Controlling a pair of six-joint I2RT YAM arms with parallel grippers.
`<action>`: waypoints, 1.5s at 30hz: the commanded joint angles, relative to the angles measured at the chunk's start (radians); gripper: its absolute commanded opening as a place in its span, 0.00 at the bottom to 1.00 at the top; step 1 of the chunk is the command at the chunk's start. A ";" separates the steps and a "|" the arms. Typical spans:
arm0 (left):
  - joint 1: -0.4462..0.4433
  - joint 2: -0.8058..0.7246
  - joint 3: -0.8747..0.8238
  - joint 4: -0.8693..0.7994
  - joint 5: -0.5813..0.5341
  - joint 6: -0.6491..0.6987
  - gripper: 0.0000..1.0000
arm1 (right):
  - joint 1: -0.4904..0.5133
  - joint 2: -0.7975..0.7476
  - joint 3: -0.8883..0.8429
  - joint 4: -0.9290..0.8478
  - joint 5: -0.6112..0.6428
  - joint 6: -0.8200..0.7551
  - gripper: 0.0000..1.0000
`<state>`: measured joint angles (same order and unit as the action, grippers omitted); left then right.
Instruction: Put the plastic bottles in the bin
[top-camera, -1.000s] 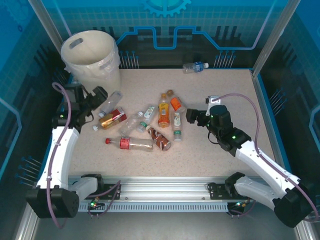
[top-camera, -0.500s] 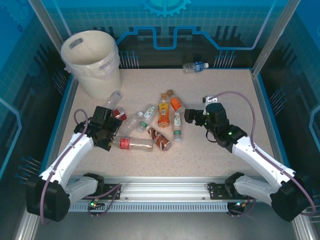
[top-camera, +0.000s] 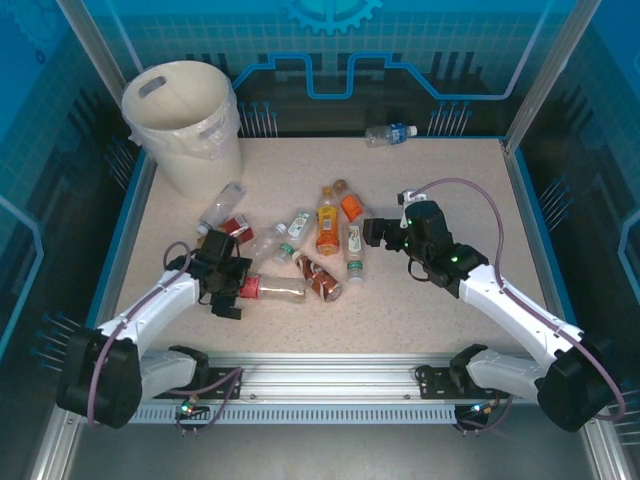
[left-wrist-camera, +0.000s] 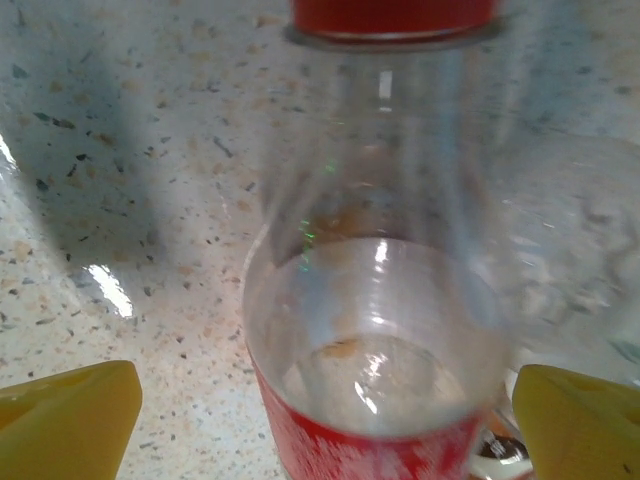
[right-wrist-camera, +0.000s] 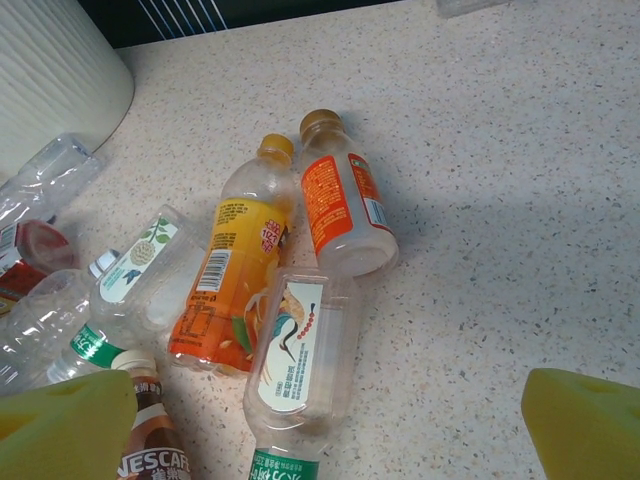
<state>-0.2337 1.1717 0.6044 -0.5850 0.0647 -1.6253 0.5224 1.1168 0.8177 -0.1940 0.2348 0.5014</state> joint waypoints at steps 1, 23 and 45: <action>-0.013 0.040 -0.011 0.074 0.047 -0.044 0.94 | 0.003 -0.014 -0.003 0.051 0.026 0.017 1.00; -0.022 0.132 -0.082 0.267 0.011 0.052 0.59 | 0.014 -0.037 -0.033 0.194 -0.239 -0.142 1.00; -0.021 -0.255 -0.028 0.185 -0.191 0.537 0.54 | 0.155 0.050 0.001 0.258 -0.281 -0.416 1.00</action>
<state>-0.2481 0.9619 0.5022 -0.3065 -0.0425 -1.2316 0.6552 1.1564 0.7807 0.0387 -0.0761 0.1394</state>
